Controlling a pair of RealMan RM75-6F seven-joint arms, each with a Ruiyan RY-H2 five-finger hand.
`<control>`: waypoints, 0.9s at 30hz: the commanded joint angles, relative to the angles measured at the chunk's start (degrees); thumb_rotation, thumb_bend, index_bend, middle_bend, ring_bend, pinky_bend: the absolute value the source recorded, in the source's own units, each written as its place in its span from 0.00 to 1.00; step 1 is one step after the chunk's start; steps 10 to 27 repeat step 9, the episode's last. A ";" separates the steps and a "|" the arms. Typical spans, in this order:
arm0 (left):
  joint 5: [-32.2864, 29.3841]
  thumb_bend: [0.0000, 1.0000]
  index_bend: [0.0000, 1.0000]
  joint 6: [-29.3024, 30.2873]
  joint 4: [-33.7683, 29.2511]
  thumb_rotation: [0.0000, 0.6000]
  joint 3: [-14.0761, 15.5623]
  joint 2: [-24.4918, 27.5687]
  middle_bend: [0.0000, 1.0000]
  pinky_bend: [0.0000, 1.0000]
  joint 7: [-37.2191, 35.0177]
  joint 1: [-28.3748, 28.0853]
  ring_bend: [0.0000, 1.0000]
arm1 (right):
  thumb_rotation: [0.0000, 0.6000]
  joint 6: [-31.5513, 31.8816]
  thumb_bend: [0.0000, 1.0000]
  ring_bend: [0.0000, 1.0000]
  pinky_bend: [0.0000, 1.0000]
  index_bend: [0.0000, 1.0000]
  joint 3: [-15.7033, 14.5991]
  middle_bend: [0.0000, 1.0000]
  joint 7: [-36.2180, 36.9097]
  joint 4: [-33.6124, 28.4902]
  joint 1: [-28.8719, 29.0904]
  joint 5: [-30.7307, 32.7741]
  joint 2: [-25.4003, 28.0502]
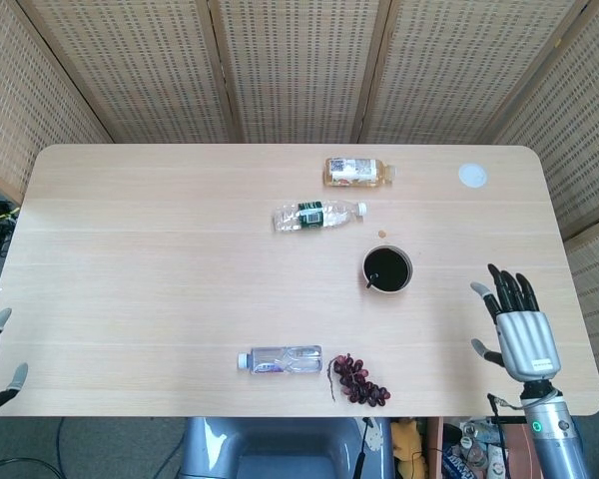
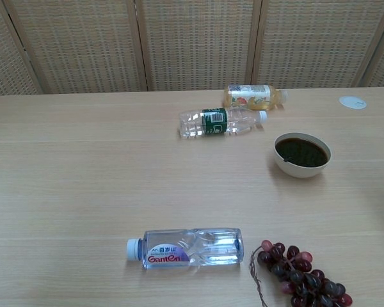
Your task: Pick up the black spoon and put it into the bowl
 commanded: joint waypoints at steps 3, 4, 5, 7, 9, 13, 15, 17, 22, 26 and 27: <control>0.23 0.36 0.00 -0.06 -0.40 1.00 0.50 0.14 0.00 0.00 0.70 0.31 0.00 | 1.00 0.11 0.24 0.00 0.06 0.19 -1.31 0.05 -1.05 -1.30 -1.91 -0.93 0.29; 0.36 0.36 0.00 -0.08 -0.53 1.00 0.60 0.18 0.00 0.00 0.64 0.32 0.00 | 1.00 0.11 0.24 0.00 0.06 0.19 -1.31 0.05 -1.21 -1.37 -2.15 -0.91 0.29; 0.48 0.36 0.00 -0.17 -0.72 1.00 0.70 0.26 0.00 0.00 0.43 0.30 0.00 | 1.00 0.18 0.24 0.00 0.06 0.19 -1.25 0.05 -1.42 -1.41 -2.38 -0.84 0.27; 0.45 0.36 0.00 -0.34 -0.98 1.00 0.73 0.42 0.00 0.00 0.31 0.28 0.00 | 1.00 0.27 0.24 0.00 0.06 0.19 -1.05 0.05 -1.80 -1.56 -2.83 -0.59 0.23; 0.35 0.36 0.00 -0.55 -1.26 1.00 0.75 0.52 0.00 0.00 0.59 0.26 0.00 | 1.00 0.46 0.24 0.00 0.06 0.19 -0.79 0.05 -2.11 -1.73 -3.29 -0.30 0.06; 0.35 0.36 0.00 -0.55 -1.26 1.00 0.75 0.52 0.00 0.00 0.59 0.26 0.00 | 1.00 0.46 0.24 0.00 0.06 0.19 -0.79 0.05 -2.11 -1.73 -3.29 -0.30 0.06; 0.35 0.36 0.00 -0.55 -1.26 1.00 0.75 0.52 0.00 0.00 0.59 0.26 0.00 | 1.00 0.46 0.24 0.00 0.06 0.19 -0.79 0.05 -2.11 -1.73 -3.29 -0.30 0.06; 0.35 0.36 0.00 -0.55 -1.26 1.00 0.75 0.52 0.00 0.00 0.59 0.26 0.00 | 1.00 0.46 0.24 0.00 0.06 0.19 -0.79 0.05 -2.11 -1.73 -3.29 -0.30 0.06; 0.35 0.36 0.00 -0.55 -1.26 1.00 0.75 0.52 0.00 0.00 0.59 0.26 0.00 | 1.00 0.46 0.24 0.00 0.06 0.19 -0.79 0.05 -2.11 -1.73 -3.29 -0.30 0.06; 0.35 0.36 0.00 -0.55 -1.26 1.00 0.75 0.52 0.00 0.00 0.59 0.26 0.00 | 1.00 0.46 0.24 0.00 0.06 0.19 -0.79 0.05 -2.11 -1.73 -3.29 -0.30 0.06; 0.35 0.36 0.00 -0.55 -1.26 1.00 0.75 0.52 0.00 0.00 0.59 0.26 0.00 | 1.00 0.46 0.24 0.00 0.06 0.19 -0.79 0.05 -2.11 -1.73 -3.29 -0.30 0.06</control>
